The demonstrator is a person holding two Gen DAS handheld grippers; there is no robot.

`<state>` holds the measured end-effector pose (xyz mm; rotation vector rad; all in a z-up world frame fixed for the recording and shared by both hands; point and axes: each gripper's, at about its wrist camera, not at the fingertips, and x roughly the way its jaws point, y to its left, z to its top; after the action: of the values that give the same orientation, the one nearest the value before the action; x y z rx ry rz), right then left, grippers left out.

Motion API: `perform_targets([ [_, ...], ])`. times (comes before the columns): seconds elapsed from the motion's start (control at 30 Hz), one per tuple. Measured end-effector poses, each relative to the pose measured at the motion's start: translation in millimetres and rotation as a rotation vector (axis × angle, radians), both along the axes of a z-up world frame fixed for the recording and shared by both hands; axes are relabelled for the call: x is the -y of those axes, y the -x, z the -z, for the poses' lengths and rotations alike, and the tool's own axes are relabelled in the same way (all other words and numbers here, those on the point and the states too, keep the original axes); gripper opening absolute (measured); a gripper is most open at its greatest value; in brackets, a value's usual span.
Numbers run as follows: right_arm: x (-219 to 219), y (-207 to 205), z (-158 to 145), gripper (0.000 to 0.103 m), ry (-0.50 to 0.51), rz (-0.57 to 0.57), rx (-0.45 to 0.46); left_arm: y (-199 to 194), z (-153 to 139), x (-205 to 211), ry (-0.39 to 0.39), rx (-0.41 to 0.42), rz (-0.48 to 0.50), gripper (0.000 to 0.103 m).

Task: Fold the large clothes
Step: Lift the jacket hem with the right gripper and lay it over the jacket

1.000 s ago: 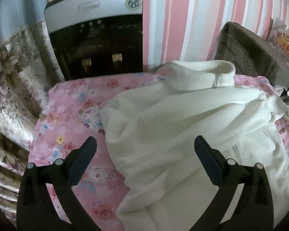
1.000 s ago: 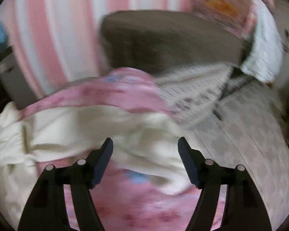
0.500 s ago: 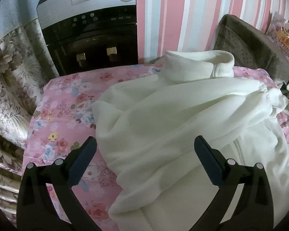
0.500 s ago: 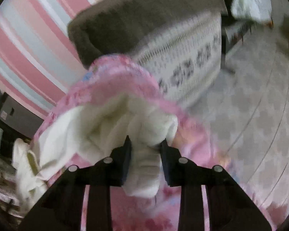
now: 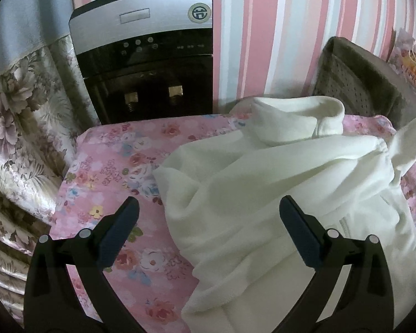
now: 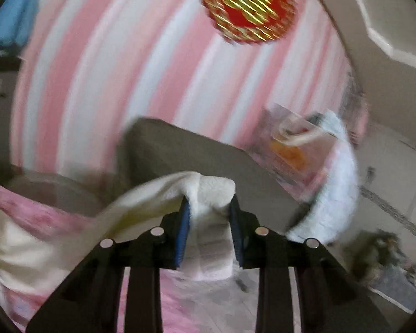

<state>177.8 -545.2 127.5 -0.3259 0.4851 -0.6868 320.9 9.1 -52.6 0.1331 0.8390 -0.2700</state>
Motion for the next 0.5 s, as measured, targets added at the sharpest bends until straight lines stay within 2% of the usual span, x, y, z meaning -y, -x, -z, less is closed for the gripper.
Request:
perform_targets([
  [0.03, -11.6, -4.7, -4.4, 0.028, -0.021, -0.047, 0.024, 0.3, -0.3, -0.3, 0.002, 0.0, 0.001, 0.1],
  [0.1, -47.6, -7.7, -19.4, 0.028, -0.065, -0.253, 0.117, 2.9, -2.7, 0.5, 0.002, 0.009, 0.006, 0.1],
  [0.2, -97.3, -7.3, -40.5, 0.028, -0.061, -0.49, 0.185, 7.0, -10.1, 2.1, -0.005, 0.025, 0.016, 0.1],
  [0.27, -119.3, -16.1, -50.5, 0.028, -0.101, -0.624, 0.212, 9.0, -16.4, 0.8, -0.004, 0.039, 0.018, 0.1],
  [0.37, -152.5, -39.9, -67.2, 0.028, -0.278, -0.892, 0.209, 12.0, -28.4, -6.0, 0.009, 0.066, 0.006, 0.1],
  [0.43, -171.3, -49.3, -71.5, 0.028, -0.382, -1.017, 0.192, 13.0, -34.6, -12.4, 0.023, 0.077, -0.004, 0.1],
  [0.5, -191.3, -76.8, -63.1, 0.028, -0.529, -1.148, 0.127, 12.0, -38.9, -20.1, 0.031, 0.085, -0.026, 0.1],
])
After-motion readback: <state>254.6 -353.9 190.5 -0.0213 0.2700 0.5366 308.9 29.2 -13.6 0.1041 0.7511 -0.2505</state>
